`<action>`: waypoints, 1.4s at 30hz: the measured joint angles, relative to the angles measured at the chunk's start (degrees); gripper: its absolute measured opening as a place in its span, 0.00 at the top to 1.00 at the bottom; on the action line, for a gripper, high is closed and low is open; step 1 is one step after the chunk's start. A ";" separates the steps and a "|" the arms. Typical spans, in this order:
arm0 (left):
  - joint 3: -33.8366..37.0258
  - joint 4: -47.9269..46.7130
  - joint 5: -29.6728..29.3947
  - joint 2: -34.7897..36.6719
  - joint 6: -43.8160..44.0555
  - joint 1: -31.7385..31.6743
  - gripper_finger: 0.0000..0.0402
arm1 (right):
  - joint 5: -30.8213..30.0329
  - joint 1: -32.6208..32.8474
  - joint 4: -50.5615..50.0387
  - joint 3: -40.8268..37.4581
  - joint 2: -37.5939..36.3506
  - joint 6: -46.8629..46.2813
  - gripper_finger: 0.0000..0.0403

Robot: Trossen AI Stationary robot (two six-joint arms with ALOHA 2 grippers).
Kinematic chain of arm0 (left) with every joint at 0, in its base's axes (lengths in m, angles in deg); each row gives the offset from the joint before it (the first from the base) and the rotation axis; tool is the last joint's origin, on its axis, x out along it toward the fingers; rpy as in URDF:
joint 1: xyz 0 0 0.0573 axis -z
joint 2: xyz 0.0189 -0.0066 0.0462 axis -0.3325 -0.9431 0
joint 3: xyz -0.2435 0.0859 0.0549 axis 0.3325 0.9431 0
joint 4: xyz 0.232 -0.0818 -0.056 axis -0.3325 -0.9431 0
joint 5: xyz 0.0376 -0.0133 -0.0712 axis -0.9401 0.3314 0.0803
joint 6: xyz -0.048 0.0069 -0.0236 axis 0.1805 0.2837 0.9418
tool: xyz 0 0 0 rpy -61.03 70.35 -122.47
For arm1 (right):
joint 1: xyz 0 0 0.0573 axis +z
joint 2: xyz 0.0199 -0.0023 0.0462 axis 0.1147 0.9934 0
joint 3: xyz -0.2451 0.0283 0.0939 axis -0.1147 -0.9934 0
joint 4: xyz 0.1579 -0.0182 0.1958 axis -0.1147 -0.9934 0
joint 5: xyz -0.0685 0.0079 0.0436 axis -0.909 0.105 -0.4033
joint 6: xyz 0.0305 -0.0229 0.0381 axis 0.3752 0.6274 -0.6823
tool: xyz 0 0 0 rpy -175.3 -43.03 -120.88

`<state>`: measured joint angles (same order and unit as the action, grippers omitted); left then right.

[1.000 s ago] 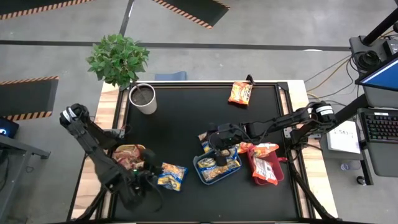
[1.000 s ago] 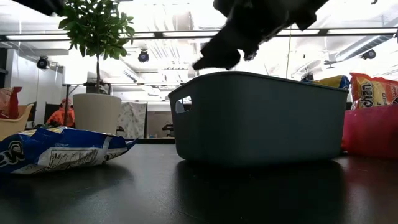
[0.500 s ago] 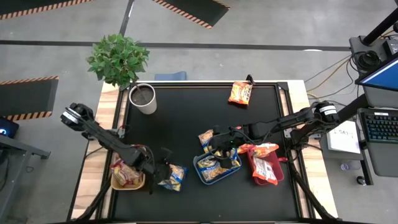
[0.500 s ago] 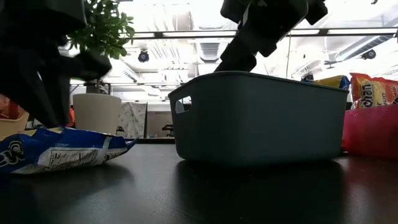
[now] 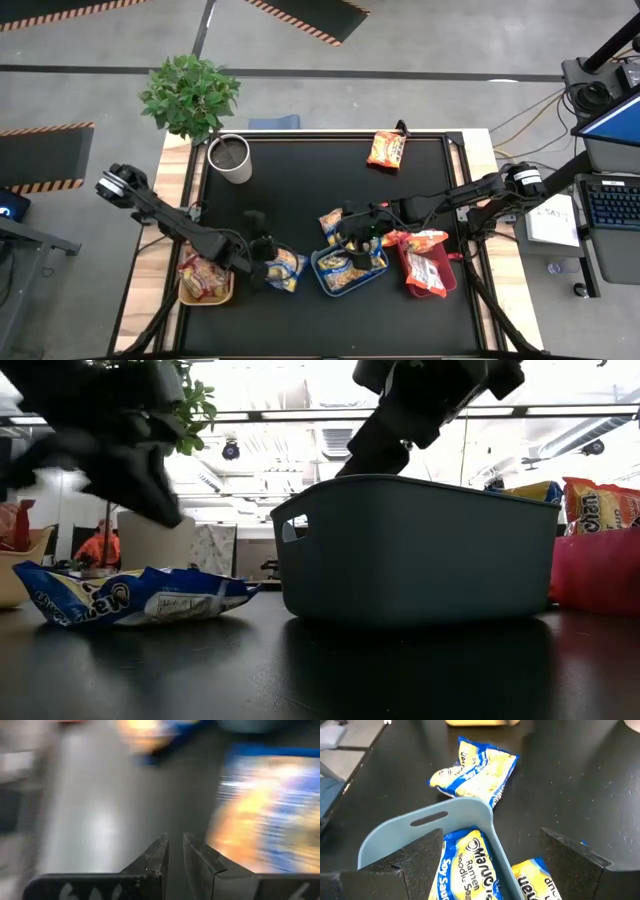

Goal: Sort Maruchan noodles
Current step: Put the left blue noodle pack into the blue bin

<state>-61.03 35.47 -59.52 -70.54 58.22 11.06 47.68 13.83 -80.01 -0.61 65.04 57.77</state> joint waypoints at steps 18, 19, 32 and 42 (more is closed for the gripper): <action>4.39 21.54 18.38 -7.15 -5.58 0.26 0.90 | -0.09 0.00 3.79 -0.05 0.17 1.75 0.22; 4.39 21.67 18.10 -7.69 -5.62 0.26 0.90 | -0.09 0.00 3.93 -0.07 0.17 1.87 0.22; 4.59 19.77 10.70 -9.44 -2.51 -0.04 0.90 | -0.07 0.00 4.15 -0.13 0.20 2.13 0.22; 4.59 16.58 8.01 -9.24 0.15 -1.19 0.90 | -0.07 0.00 4.15 -0.15 0.22 2.12 0.22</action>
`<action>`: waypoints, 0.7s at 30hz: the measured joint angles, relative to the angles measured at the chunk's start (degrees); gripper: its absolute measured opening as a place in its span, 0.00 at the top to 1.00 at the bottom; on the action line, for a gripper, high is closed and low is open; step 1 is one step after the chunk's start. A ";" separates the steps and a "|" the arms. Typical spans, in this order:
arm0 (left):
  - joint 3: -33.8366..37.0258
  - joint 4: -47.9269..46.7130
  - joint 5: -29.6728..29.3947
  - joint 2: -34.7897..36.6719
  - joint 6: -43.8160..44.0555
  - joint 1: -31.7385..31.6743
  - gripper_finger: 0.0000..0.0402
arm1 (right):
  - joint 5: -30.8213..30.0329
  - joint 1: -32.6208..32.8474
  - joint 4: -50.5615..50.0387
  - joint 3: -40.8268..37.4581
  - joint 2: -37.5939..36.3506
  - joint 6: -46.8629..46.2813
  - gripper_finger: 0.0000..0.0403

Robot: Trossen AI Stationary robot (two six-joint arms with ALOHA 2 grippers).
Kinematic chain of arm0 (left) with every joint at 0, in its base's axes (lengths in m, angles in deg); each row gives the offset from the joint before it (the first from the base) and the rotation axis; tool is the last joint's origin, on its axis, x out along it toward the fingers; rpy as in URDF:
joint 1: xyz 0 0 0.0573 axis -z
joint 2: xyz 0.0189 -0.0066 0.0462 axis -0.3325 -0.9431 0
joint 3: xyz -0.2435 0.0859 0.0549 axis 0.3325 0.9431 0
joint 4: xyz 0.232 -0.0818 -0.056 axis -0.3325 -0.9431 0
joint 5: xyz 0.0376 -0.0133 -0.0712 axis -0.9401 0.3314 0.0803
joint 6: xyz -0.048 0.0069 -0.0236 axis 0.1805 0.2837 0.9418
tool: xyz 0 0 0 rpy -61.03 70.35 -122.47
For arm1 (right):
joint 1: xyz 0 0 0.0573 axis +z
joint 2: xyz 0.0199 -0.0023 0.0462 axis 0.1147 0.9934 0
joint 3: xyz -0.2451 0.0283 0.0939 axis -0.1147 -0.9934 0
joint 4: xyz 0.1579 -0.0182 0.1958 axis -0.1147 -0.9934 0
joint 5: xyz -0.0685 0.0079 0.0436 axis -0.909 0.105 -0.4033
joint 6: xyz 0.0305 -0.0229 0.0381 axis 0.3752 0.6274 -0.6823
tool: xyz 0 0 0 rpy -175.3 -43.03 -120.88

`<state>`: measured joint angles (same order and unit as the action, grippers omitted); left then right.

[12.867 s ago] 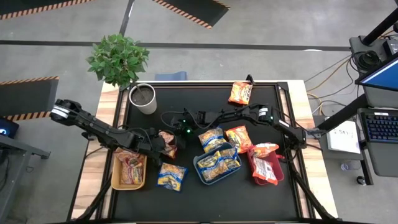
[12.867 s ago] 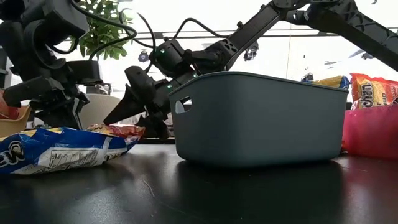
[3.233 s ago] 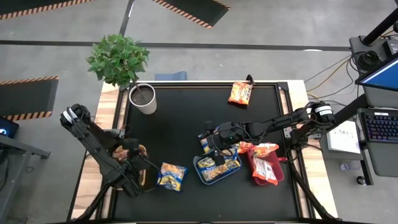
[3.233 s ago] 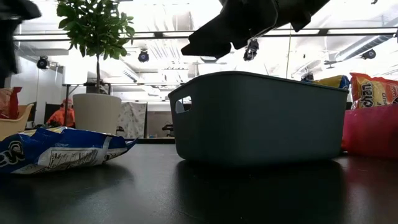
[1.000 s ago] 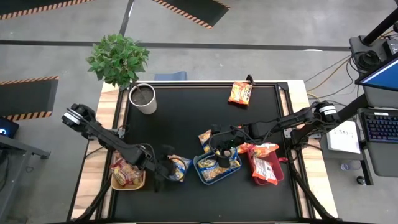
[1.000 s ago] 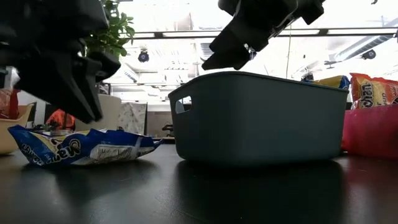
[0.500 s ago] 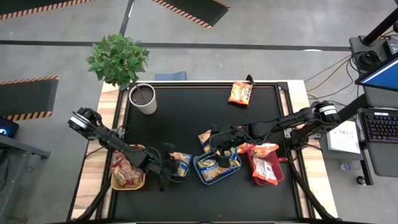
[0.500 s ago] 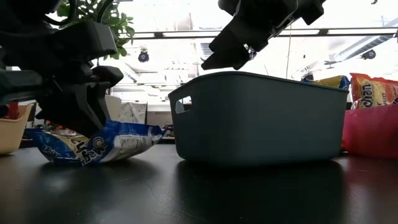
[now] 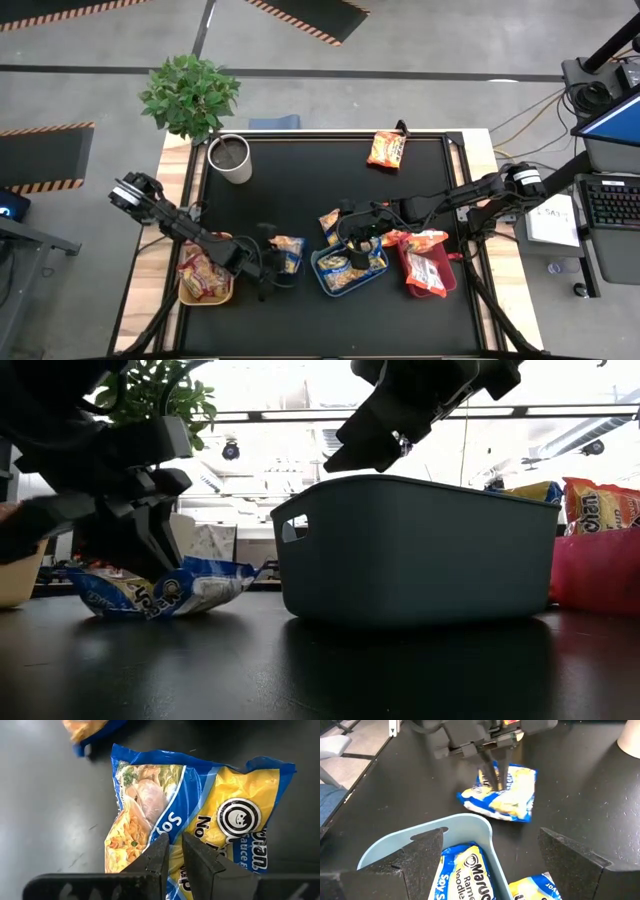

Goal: Sort Maruchan noodles
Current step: Put the left blue noodle pack into the blue bin

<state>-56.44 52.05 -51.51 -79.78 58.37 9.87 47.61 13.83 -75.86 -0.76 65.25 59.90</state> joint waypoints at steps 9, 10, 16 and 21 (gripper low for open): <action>0.11 -5.83 -7.42 0.00 4.44 -4.18 0.90 | 0.01 0.00 1.45 -0.08 1.39 -0.13 0.22; 0.11 -5.81 -7.43 0.00 4.31 -4.92 0.90 | 0.02 0.00 1.49 -0.09 1.74 -0.13 0.22; -0.31 -3.71 -7.45 0.30 -0.73 -6.99 0.90 | 0.01 -0.47 1.69 0.02 4.03 -0.55 0.22; -0.33 -2.50 -7.30 2.71 -4.57 -7.05 0.90 | -0.02 -1.69 3.12 0.22 4.85 -1.68 0.22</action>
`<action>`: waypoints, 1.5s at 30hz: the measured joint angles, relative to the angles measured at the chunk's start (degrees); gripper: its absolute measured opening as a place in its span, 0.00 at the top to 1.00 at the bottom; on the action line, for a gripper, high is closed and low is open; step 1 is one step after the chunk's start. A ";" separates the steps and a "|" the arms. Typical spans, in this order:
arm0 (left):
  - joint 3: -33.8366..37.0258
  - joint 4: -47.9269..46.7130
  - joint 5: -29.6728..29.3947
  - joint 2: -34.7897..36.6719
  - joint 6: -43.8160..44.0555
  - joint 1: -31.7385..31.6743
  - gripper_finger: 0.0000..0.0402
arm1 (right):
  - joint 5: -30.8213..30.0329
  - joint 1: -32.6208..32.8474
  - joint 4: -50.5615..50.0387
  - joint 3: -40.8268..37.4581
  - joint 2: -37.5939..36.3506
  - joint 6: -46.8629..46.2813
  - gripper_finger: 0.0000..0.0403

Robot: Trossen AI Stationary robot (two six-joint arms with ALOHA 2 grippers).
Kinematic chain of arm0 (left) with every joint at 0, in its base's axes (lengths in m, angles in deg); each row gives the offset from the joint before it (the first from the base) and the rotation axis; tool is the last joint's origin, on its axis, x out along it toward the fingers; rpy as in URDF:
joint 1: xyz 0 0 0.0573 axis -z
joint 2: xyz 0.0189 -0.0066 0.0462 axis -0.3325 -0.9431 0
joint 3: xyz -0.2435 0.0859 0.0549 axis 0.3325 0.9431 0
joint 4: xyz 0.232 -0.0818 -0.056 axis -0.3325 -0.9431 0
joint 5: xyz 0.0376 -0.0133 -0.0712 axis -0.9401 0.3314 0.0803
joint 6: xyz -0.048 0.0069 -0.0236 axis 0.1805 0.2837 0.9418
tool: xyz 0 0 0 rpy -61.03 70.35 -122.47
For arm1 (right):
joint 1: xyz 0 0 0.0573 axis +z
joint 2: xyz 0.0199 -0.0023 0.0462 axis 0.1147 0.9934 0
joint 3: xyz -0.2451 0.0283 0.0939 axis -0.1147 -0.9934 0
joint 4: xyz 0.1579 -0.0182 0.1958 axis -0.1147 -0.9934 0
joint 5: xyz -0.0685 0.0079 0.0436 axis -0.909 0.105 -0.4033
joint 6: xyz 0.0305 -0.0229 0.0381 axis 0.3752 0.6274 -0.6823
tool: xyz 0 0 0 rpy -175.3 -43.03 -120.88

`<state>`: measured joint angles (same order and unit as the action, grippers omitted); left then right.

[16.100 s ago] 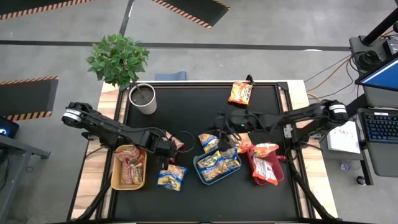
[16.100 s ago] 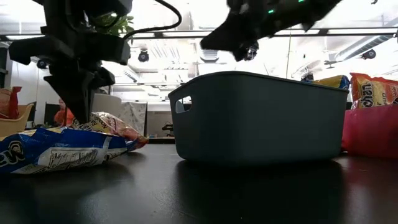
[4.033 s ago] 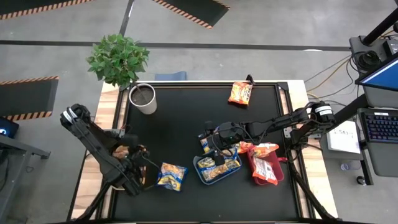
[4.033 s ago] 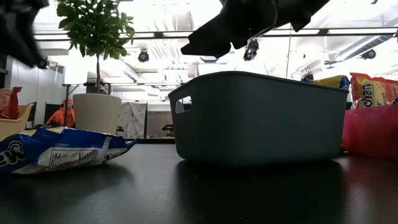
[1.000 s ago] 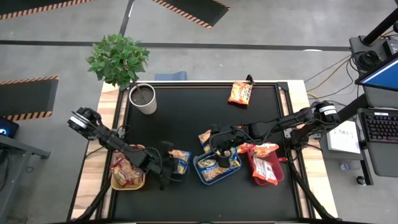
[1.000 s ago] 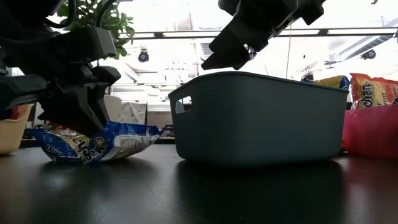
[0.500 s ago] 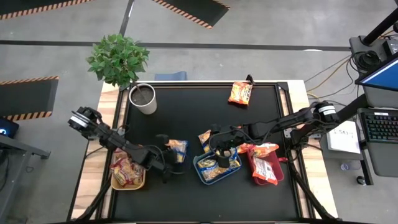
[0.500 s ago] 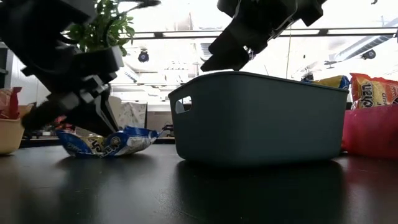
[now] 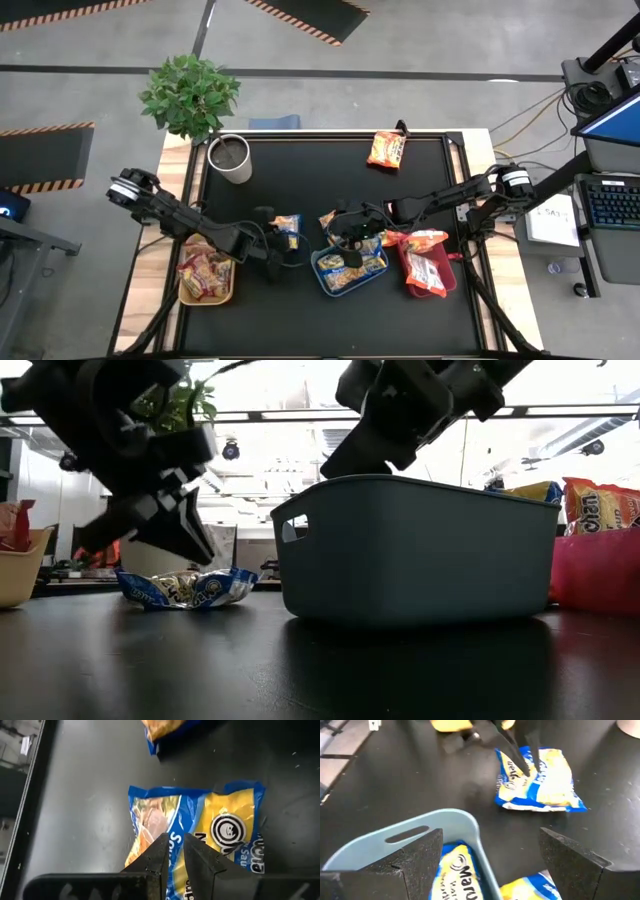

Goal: Sort Maruchan noodles
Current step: Put the left blue noodle pack into the blue bin

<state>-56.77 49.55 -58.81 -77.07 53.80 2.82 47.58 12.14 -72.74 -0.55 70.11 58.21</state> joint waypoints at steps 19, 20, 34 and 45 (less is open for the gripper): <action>2.62 4.37 15.70 9.28 -10.97 0.04 0.90 | -1.61 -0.94 1.18 0.04 -0.02 -1.49 0.22; 2.61 4.25 15.70 9.42 -10.95 0.04 0.90 | -1.91 -1.00 1.16 0.04 -0.02 -1.51 0.22; 2.60 -9.23 15.67 15.53 -9.81 -0.33 0.90 | -6.40 -4.12 3.68 0.04 -0.04 -11.03 0.29; 9.39 -0.79 15.70 16.65 -8.89 -2.11 0.90 | -5.35 -6.99 10.72 0.65 2.75 -16.15 0.31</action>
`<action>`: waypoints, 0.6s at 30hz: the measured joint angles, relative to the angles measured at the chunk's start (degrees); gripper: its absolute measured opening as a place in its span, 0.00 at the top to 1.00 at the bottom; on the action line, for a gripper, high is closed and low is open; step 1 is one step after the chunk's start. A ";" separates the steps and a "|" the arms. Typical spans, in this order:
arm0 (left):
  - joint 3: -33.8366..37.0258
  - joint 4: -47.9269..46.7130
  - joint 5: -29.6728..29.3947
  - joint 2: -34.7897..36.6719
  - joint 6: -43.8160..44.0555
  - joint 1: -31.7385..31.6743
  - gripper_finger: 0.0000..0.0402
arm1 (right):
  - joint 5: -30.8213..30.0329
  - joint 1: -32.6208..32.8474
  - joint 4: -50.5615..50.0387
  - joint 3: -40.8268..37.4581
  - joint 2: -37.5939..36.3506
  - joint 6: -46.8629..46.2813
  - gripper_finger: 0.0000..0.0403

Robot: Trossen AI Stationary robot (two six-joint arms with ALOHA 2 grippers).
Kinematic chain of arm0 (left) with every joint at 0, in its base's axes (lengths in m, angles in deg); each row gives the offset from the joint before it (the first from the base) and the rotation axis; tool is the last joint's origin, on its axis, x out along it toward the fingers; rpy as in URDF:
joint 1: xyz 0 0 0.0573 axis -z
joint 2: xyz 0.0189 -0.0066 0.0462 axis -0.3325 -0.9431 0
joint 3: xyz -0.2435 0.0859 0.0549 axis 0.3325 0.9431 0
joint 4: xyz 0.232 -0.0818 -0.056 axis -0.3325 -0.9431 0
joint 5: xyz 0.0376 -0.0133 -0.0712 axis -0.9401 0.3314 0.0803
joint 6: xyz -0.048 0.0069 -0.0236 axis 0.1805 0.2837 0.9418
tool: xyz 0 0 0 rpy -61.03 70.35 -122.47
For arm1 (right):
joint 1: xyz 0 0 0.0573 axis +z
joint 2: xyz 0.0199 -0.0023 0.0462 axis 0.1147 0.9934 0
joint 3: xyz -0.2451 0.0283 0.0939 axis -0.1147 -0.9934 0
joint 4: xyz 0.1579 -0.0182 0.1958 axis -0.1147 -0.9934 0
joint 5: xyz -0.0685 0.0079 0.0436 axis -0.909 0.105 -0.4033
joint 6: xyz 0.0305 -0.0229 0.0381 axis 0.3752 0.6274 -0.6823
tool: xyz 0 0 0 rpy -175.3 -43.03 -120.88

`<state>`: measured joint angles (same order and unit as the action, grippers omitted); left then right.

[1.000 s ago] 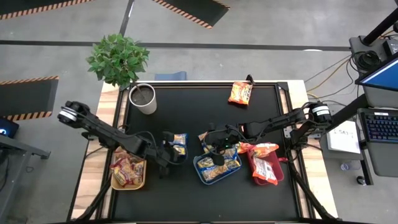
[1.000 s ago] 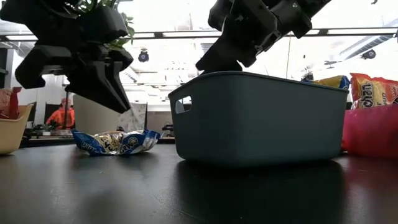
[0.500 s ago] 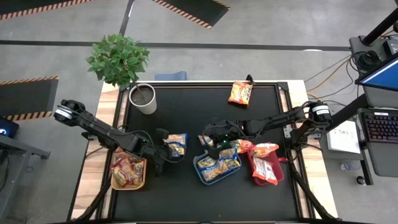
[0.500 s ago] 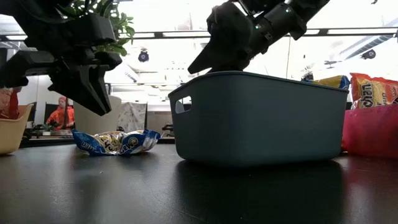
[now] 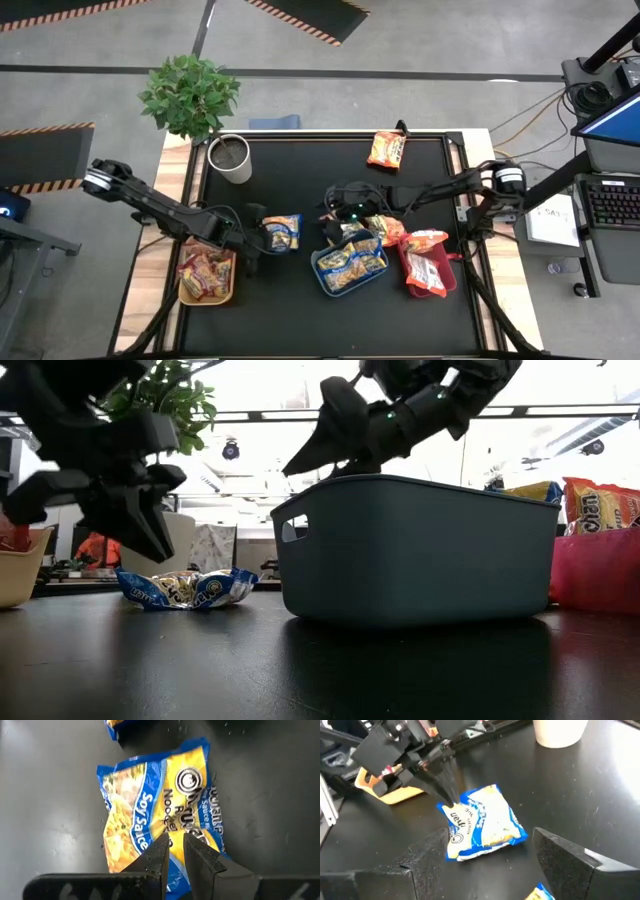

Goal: Sort Maruchan noodles
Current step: Put the left blue noodle pack into the blue bin

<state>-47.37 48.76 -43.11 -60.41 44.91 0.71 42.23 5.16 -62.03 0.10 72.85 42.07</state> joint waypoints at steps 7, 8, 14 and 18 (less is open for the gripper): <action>4.06 2.85 0.02 0.02 4.46 -0.05 0.90 | 3.03 -0.55 -2.10 6.94 6.89 -1.97 0.31; 4.76 3.51 0.00 0.02 4.98 -0.05 0.90 | 3.03 -0.69 -3.48 8.47 7.93 -2.34 0.31; 7.82 10.06 -0.07 -0.04 5.93 -0.03 0.90 | 2.99 -1.83 -13.72 17.08 14.05 -3.69 0.31; 8.95 10.60 -0.20 0.00 7.58 -0.03 0.90 | 3.02 -2.26 -17.28 20.66 17.57 -4.87 0.31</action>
<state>-38.42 59.36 -43.31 -60.41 52.49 0.68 45.25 2.90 -79.31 20.76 90.42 37.20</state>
